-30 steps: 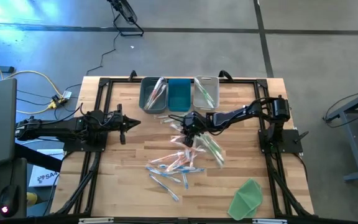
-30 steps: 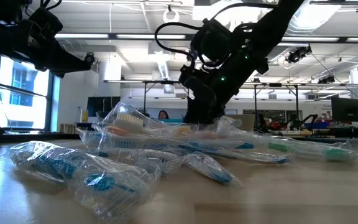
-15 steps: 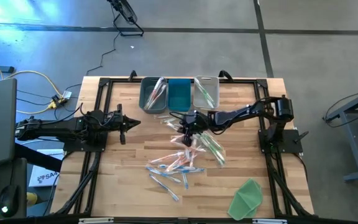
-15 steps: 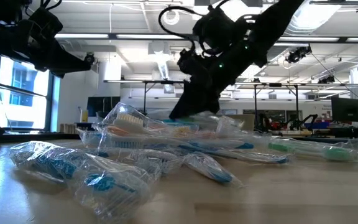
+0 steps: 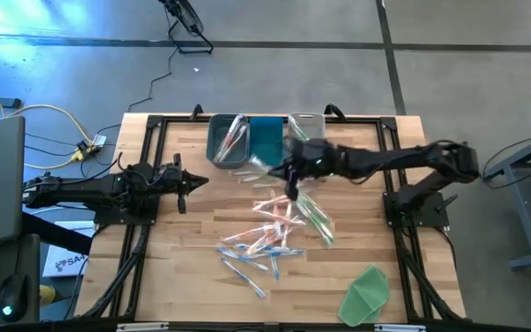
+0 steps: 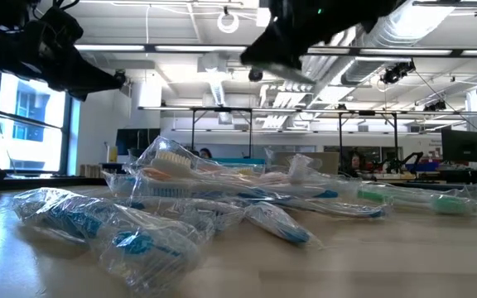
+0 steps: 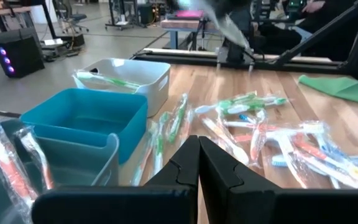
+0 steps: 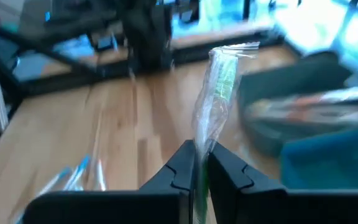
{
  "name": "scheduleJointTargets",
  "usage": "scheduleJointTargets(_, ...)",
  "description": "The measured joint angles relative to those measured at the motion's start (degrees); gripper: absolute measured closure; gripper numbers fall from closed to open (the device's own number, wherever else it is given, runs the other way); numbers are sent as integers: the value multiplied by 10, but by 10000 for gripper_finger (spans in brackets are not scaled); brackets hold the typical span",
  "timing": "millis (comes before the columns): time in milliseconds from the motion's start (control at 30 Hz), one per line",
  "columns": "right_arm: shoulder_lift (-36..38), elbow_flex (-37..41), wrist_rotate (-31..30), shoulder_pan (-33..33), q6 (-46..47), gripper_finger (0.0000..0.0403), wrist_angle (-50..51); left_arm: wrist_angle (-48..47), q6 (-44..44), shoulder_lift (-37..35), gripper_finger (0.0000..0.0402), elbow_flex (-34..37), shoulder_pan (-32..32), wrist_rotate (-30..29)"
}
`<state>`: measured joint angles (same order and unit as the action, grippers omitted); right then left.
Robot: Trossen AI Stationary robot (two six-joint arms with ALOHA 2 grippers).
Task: Pick & Place Toothbrushes
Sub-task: Put the green toothbrush into the white bin
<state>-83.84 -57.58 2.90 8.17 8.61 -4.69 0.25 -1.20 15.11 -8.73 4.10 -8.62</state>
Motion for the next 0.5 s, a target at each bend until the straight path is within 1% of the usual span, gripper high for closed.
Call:
scheduleJointTargets(167, 66, 0, -34, 34, -23, 390, 6, 14, -45, 0, 400, 0, 0, -12)
scheduleJointTargets(233, 81, 0, -48, 46, -22, 388, -12, 21, -62, 0, 400, 0, 0, -20)
scheduleJointTargets(367, 96, 0, -49, 71, -14, 389, -79, 33, -65, 0, 400, 0, 0, -31)
scheduleJointTargets(500, 79, 0, -35, 81, -38, 390, -198, 37, -64, 0, 400, 0, 0, -53)
